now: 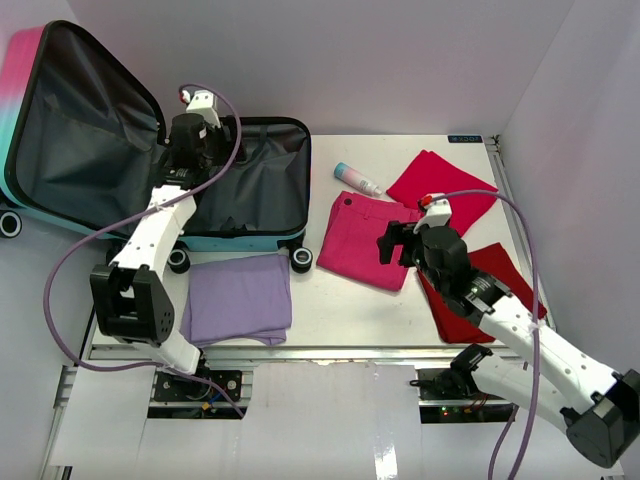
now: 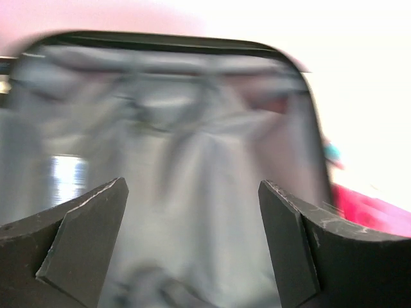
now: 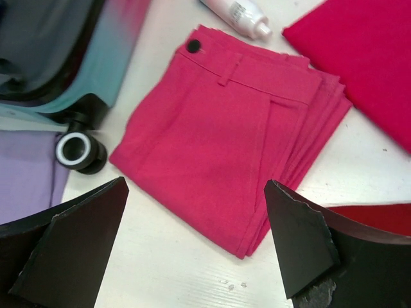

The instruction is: Pack the luggage

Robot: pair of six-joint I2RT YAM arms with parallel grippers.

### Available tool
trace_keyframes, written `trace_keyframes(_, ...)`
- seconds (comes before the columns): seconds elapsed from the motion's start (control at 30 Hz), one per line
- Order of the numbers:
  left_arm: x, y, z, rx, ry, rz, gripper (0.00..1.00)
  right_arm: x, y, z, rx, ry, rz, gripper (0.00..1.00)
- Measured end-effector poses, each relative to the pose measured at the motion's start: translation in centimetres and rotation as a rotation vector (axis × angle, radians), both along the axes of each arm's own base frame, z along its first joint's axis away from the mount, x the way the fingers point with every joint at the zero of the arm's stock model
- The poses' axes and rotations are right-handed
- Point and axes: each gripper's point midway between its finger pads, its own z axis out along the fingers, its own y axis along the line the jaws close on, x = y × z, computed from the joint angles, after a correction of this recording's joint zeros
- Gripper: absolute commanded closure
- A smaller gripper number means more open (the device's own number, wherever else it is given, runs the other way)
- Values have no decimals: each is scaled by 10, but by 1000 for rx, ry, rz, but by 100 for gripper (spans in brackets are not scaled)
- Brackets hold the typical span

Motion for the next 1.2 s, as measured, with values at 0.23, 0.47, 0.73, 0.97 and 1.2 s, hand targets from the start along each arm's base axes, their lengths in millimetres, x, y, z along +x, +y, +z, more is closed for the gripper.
trace_keyframes(0.23,-54,-128,-9,-209,63,-436,12,37,-28,-46,-48,171,-160,3)
trace_keyframes(0.47,-107,-227,-50,-286,266,-737,13,58,-37,-104,-57,369,-226,1)
trace_keyframes(0.73,-119,-240,-76,-248,348,-772,13,58,-32,-145,-78,487,-244,3)
trace_keyframes(0.97,-125,-253,-110,-209,431,-787,14,66,-34,-146,-72,464,-267,4)
trace_keyframes(1.2,-122,-268,-147,-178,506,-777,14,67,-39,-172,-90,534,-274,3)
